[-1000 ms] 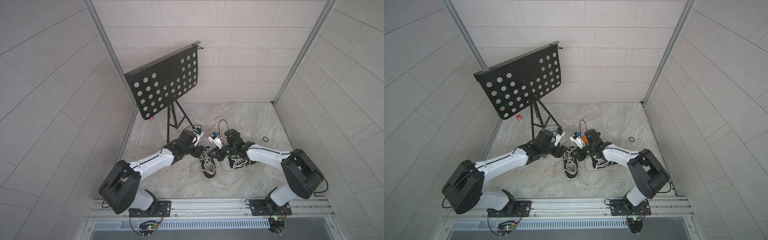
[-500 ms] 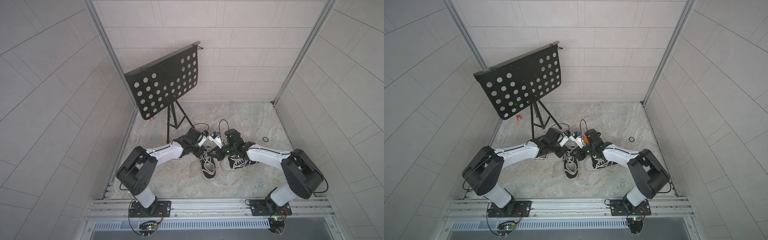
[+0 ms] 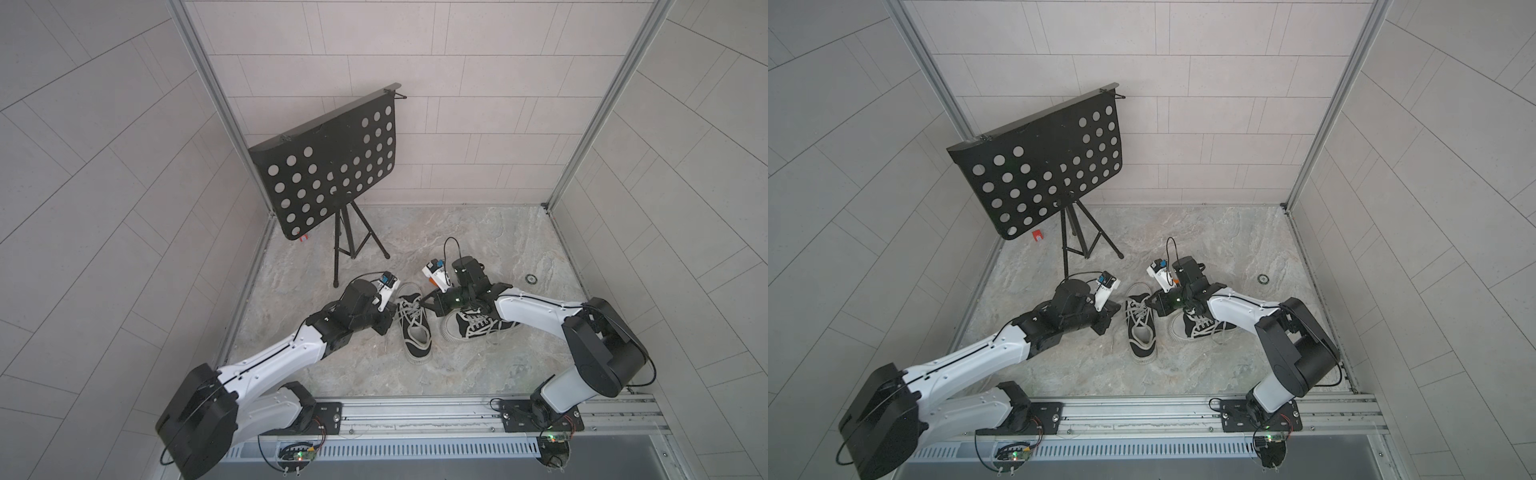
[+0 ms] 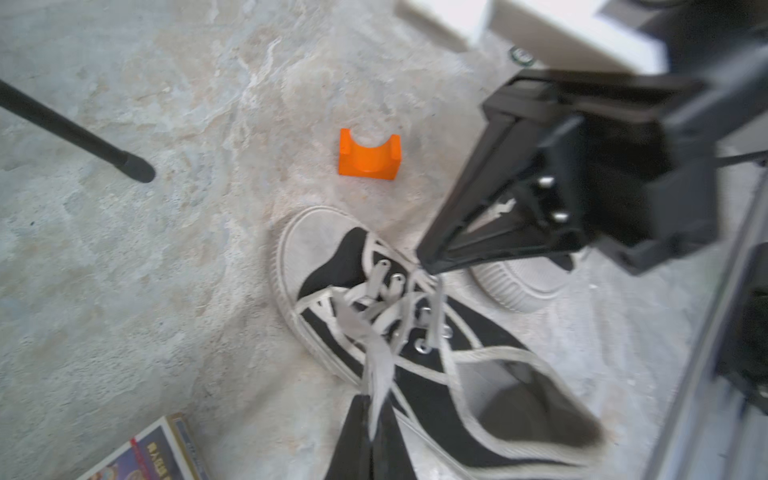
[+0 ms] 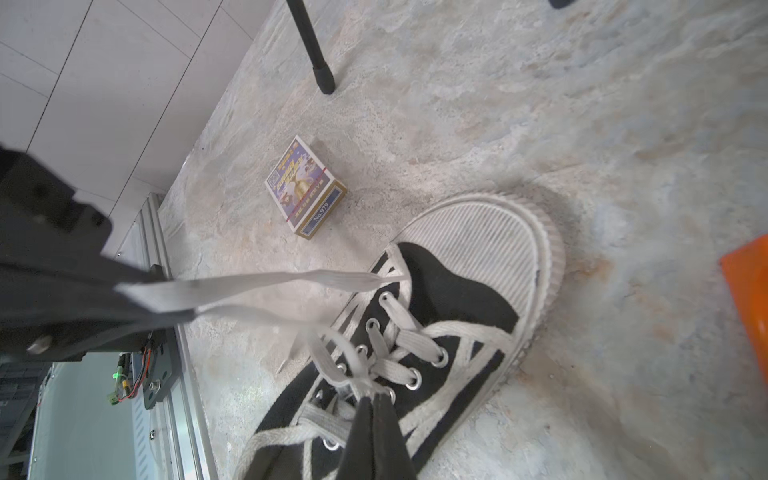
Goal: Tie the shoes
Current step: Wrap the shoelace around the shoelace.
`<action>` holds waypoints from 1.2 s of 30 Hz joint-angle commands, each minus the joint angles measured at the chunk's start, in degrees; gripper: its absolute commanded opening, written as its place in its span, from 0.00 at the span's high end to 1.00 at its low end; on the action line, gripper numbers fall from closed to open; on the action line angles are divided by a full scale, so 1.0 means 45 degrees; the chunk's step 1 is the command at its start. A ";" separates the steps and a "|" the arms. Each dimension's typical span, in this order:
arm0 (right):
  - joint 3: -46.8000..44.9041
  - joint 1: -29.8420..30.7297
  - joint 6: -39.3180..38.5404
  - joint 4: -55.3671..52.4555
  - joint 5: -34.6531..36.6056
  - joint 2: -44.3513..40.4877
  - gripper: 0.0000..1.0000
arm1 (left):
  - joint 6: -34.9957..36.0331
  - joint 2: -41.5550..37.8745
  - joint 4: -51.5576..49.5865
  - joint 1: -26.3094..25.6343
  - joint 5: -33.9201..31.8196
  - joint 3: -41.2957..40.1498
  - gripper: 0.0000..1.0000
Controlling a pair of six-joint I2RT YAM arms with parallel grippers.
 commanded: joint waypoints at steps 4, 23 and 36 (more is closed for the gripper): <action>0.0444 -0.0068 0.0667 0.0637 0.0041 0.0631 1.00 | -0.0580 -0.0443 -0.0307 -0.1763 0.1242 0.0486 0.96; 0.0653 -0.0228 0.0831 0.0847 -0.0819 0.0949 1.00 | 0.0237 0.3245 -0.0935 -0.5019 -0.0244 0.2980 0.32; 0.0468 -0.0216 0.0979 0.1355 -0.1603 0.0798 1.00 | -0.0672 0.2567 -0.0233 0.0302 0.2494 0.1925 0.39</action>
